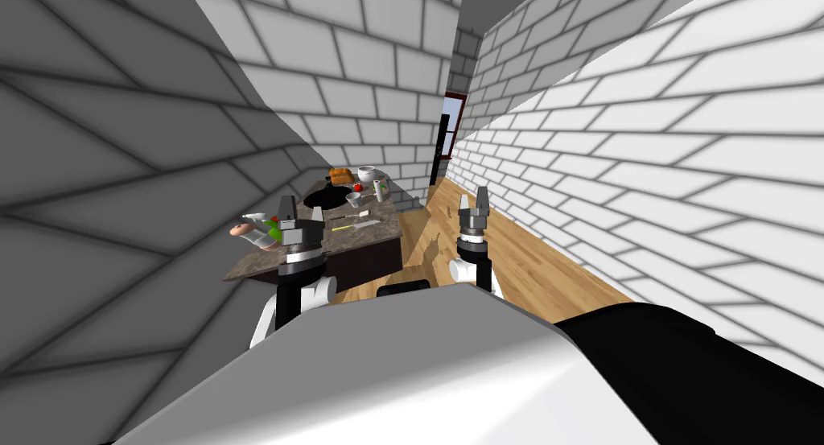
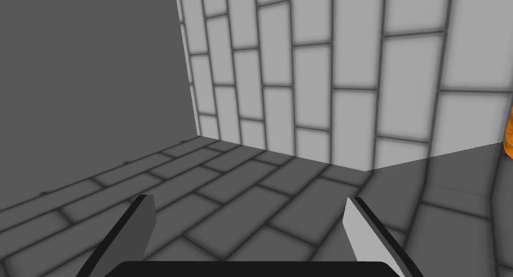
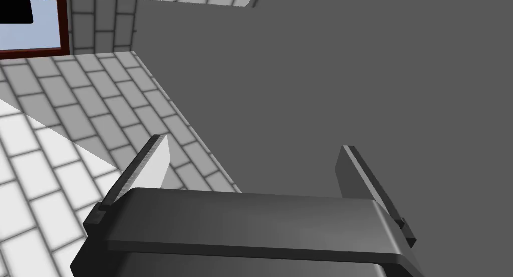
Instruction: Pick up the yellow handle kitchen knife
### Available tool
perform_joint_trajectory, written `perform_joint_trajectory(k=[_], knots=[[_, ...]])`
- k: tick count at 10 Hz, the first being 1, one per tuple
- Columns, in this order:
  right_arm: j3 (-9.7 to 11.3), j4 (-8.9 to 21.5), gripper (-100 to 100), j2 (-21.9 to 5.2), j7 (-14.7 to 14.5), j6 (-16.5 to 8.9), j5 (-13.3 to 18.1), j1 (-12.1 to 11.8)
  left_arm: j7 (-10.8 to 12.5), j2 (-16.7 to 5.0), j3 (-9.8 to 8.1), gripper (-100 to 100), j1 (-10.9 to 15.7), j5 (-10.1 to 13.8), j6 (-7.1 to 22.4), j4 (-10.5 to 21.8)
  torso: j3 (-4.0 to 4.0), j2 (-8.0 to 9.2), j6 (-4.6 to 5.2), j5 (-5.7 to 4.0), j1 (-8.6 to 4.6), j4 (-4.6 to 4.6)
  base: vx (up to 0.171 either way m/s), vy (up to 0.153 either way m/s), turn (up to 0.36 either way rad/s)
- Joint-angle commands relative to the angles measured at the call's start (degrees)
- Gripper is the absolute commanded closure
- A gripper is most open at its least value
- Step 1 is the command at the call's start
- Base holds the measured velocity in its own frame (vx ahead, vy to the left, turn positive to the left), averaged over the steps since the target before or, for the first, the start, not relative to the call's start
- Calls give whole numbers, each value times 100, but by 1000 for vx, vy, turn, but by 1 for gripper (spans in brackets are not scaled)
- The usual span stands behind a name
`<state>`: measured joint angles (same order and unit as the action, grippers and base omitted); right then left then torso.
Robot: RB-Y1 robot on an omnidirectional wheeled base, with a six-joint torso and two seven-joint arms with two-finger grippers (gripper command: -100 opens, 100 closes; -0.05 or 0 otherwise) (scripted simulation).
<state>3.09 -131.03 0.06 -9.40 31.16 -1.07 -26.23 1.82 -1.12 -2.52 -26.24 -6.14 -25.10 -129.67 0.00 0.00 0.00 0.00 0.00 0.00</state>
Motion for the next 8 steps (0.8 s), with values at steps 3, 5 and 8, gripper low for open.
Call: perform_joint_trajectory(k=[3, 5, 8], knots=[[0, 0, 0, 0, 0, 0, 0, 1, 43, -558, -197, -100, 49, 212, 472, 128, 10, 17, 1, 3, 13, 3, -49, 25, -104], [0, 0, 0, 0, 0, 0, 0, 1, 83, -881, -358, -100, 85, 391, 794, 231, 15, 27, 1, 4, 19, 6, -76, 51, -145], [0, 0, 0, 0, 0, 0, 0, 1, 139, -1231, -554, -100, 128, 617, 1258, 359, 12, 21, 1, 4, 18, 5, -58, 37, -108]])
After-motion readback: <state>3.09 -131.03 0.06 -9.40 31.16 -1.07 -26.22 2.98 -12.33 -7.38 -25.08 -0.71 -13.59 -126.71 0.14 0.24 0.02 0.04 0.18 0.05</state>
